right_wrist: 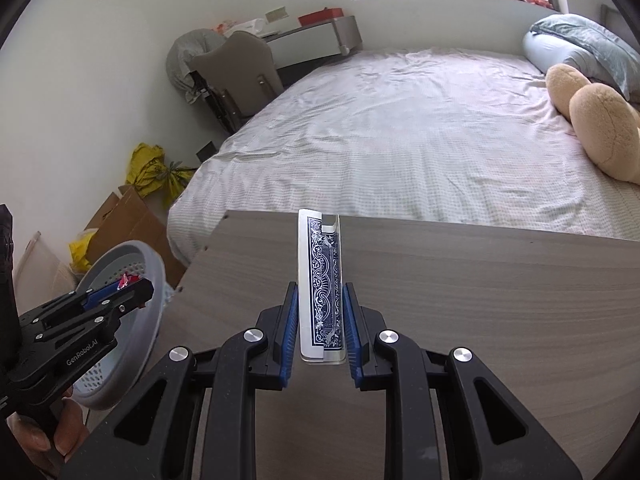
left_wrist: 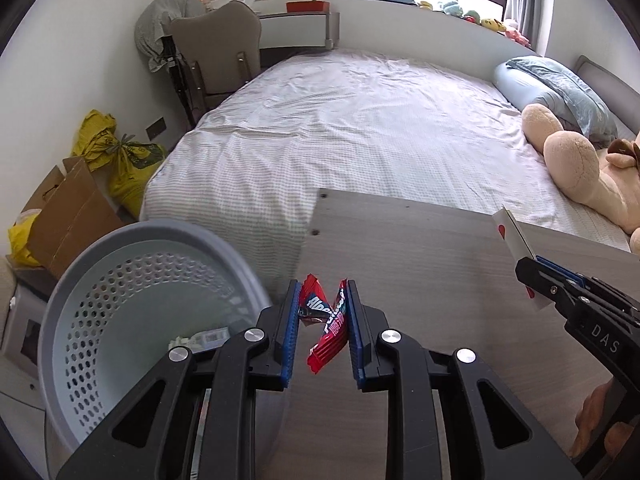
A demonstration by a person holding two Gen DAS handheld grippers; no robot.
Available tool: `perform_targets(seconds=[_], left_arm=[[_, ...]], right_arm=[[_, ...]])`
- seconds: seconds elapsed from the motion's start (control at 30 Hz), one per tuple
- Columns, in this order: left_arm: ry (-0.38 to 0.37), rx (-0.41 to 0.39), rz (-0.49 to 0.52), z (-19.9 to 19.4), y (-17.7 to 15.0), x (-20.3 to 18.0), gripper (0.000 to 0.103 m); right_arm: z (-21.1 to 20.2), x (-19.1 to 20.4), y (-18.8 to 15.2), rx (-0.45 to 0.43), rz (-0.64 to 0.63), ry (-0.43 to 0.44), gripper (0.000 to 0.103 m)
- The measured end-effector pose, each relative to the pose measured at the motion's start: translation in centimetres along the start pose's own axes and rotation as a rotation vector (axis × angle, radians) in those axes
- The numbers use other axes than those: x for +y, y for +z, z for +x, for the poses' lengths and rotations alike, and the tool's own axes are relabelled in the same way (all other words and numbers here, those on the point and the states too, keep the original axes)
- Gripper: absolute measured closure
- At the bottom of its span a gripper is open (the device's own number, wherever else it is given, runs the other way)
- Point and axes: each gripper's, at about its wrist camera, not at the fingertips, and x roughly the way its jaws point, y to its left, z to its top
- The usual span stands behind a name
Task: Collect trash
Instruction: 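Carry the wrapper and card box over the grey basket with both grippers, then open both grippers to drop the wrapper and card box into the basket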
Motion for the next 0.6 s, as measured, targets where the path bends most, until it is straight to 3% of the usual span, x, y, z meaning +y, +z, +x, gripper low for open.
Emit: perform_targets(seconds=[0.33,0.6], left_arm=[[0.118,0.006,-0.116,-2.2,-3.2,10.7,0.082],[0.151,0.019,-0.166,-2.1,-4.2,15.1,0.081]], right_arm=[[2.4,12.4,-0.5,0.073,-0.148,0.159,0.081],[5.2,18.6,-1.6,0.143,-0.242,0.207,0.081]])
